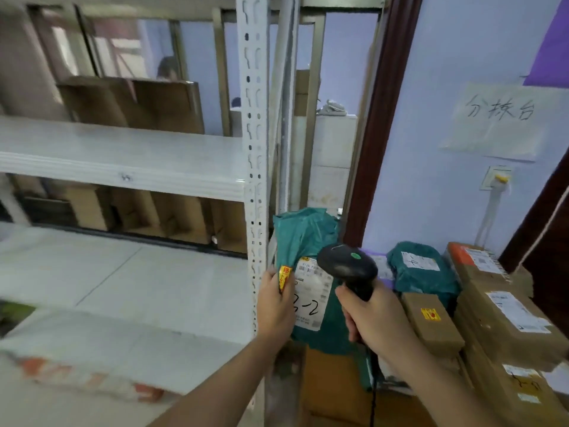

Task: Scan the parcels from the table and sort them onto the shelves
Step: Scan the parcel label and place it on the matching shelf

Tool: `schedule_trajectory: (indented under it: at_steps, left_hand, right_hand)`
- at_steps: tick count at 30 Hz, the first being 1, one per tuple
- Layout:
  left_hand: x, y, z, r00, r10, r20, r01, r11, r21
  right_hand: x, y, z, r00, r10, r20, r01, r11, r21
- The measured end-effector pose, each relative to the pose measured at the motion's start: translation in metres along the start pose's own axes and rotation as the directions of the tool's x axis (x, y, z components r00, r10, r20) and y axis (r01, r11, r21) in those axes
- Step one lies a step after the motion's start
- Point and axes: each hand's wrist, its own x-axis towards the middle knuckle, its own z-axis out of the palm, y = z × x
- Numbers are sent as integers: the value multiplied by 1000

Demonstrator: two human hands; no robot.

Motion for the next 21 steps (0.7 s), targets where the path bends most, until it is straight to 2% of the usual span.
schedule_trajectory:
  at_steps: [5,10,15,21]
  left_hand:
    - [-18,8,-82,978,-36,-203,39,999,9]
    - [-15,15,-190,911,23,-412,-3,999,49]
    - [10,13,-305,838,79,-541,8,988,157]
    - [59,12,-443,762,145,-632,11,972,236]
  right_hand:
    - [-4,-42,34,988,-93,121,89,995,40]
    - [-2,-96,101,947,-145,288,126,988,86]
    - [4,-161,188,869,-279,408,248,960,128]
    - [20,-236,300,805,-370,464,289,927,239]
